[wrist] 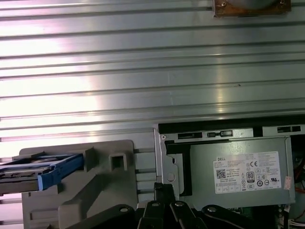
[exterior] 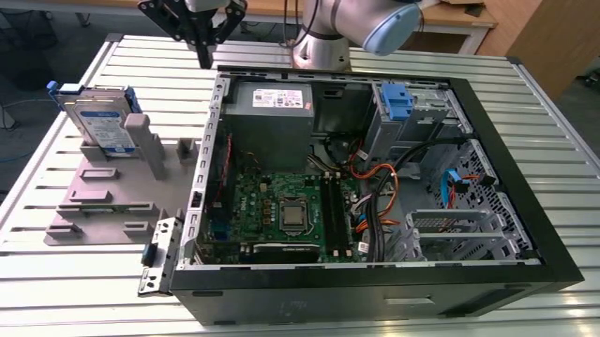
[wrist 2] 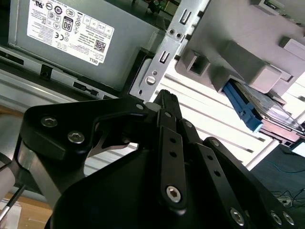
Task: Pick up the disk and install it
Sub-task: 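Reach for the disk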
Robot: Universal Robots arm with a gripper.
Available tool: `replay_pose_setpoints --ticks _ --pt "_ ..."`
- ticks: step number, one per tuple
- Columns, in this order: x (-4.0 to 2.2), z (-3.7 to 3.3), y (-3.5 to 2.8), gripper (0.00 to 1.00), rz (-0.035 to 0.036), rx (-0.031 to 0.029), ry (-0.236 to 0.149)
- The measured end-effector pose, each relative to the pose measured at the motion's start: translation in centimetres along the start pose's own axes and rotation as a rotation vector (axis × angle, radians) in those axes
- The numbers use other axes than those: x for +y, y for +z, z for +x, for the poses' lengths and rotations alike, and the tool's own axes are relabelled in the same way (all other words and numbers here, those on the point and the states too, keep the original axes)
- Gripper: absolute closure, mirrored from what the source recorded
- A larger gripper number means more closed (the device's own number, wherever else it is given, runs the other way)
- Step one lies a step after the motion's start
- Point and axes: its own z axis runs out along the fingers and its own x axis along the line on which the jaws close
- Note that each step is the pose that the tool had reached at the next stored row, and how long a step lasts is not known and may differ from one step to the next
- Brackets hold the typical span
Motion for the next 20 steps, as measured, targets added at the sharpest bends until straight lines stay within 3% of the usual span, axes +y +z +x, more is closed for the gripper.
replay_pose_setpoints --ticks 20 --pt "-0.35 4.13 -0.07 0.89 0.0 -0.0001 0.0"
